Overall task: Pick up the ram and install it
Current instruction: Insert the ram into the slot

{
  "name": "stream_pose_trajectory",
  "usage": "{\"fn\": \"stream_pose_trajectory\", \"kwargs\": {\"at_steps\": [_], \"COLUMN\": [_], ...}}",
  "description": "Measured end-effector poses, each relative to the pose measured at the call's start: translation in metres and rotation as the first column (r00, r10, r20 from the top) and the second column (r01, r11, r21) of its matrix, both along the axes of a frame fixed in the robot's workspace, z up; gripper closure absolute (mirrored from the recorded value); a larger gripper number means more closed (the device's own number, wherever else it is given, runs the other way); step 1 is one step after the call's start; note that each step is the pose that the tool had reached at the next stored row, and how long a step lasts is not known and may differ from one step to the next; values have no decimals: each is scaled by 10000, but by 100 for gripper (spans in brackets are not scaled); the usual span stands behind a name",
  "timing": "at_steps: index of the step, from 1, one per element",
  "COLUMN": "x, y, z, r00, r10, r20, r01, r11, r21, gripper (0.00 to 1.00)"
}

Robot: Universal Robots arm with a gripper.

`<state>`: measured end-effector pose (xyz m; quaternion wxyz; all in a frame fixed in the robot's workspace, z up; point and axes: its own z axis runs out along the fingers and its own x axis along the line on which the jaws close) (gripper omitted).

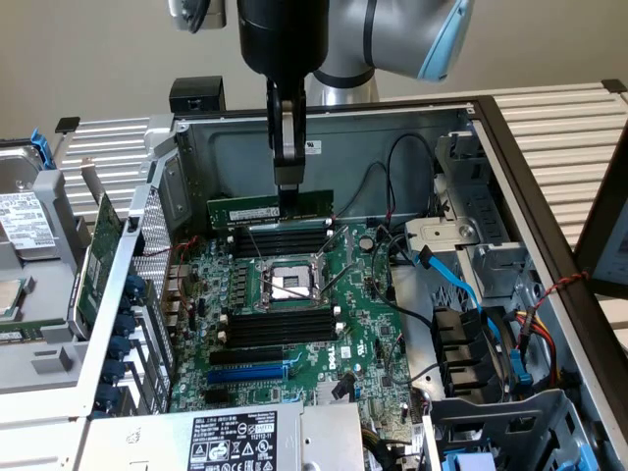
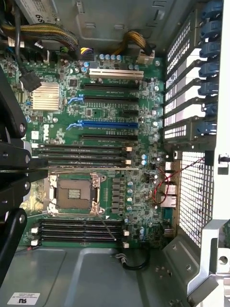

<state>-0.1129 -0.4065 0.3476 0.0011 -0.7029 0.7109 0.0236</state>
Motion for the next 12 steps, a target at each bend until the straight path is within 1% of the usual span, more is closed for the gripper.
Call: {"fn": "stream_pose_trajectory", "kwargs": {"at_steps": [6,10,12], "x": [1,0,0], "y": [-8,-9,-12], "z": [-106,-179,-216], "r00": [10000,10000,10000], "r10": [1,-1,0], "r20": [20,20,21], "r01": [-1,1,0], "r11": [10000,10000,10000], "r21": [3,4,13], "gripper": [87,87,87]}}
